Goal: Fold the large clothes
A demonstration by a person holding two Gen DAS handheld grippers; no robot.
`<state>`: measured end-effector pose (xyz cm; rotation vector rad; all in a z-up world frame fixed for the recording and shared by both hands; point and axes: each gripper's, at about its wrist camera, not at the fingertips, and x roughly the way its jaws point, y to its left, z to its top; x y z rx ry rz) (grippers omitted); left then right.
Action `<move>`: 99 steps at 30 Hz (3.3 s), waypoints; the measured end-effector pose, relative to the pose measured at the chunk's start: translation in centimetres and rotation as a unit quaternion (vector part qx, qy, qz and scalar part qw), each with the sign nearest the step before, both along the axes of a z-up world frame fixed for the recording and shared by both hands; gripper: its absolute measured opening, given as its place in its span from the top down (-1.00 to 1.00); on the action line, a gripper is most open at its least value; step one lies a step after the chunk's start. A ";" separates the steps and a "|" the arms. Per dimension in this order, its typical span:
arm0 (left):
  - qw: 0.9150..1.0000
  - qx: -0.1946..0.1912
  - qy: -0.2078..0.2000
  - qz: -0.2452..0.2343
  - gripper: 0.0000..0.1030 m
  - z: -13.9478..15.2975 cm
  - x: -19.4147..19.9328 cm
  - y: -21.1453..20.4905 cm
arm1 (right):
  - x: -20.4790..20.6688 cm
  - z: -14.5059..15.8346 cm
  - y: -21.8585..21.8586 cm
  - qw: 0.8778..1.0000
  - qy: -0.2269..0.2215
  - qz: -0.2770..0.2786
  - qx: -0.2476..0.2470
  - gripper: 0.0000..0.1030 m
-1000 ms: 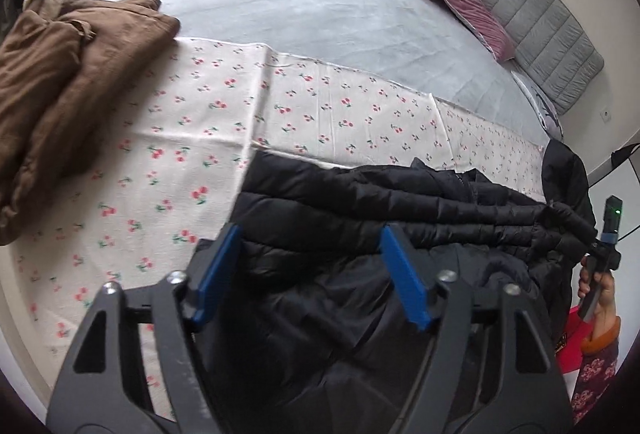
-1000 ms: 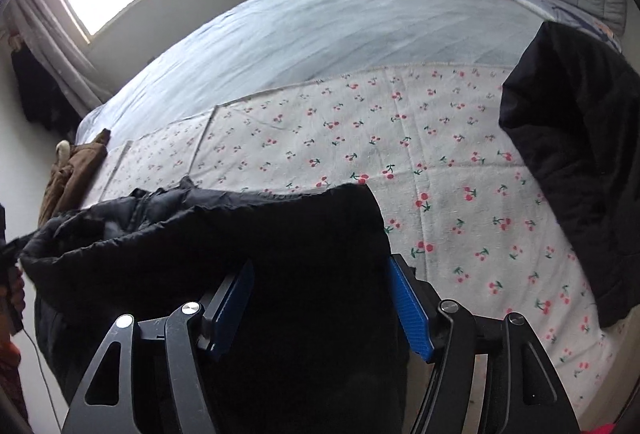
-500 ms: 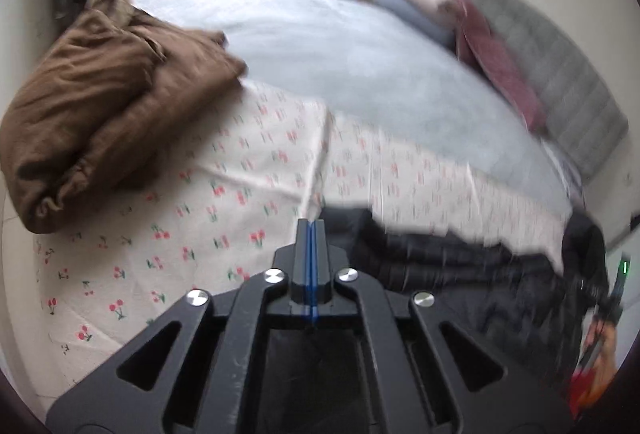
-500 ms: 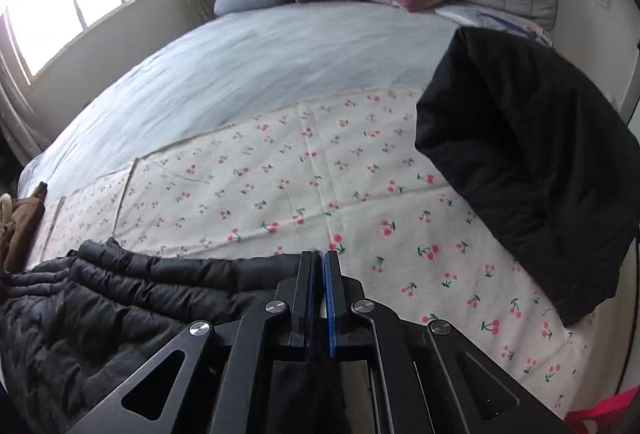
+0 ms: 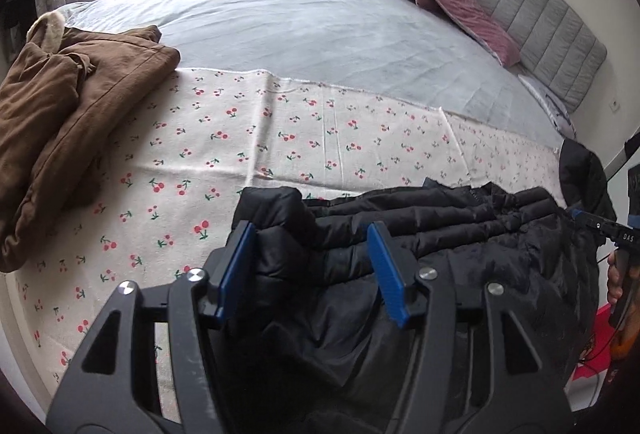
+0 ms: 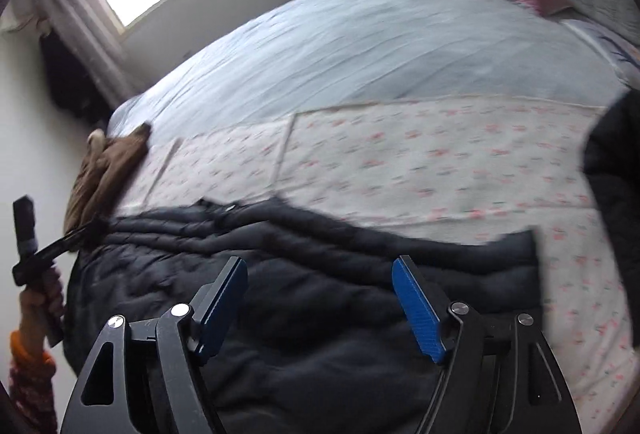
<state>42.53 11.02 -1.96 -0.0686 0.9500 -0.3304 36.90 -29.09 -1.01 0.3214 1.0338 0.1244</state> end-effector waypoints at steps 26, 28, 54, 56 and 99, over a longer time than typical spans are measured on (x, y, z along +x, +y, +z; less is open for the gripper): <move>0.985 0.008 -0.130 0.110 0.94 2.7 0.9 2.6 | 6.2 -2.9 6.4 0.989 -0.089 -0.047 -0.105 0.85; 0.985 0.019 -0.126 0.117 0.93 2.7 1.1 2.3 | 7.4 -4.5 6.6 0.991 -0.063 -0.045 -0.107 0.82; 0.976 0.204 -0.032 0.070 -0.15 -5.3 3.9 3.1 | 2.7 -6.3 -6.7 0.982 0.006 -0.113 -0.151 -0.44; 0.969 0.227 -0.028 0.098 -0.19 -5.5 3.8 4.9 | 1.6 -6.4 -8.9 0.970 0.020 -0.144 -0.194 -0.44; 0.992 0.112 -0.046 0.042 -0.61 -2.9 -18.9 4.8 | -17.7 -3.9 0.6 0.984 0.002 -0.053 -0.171 -0.65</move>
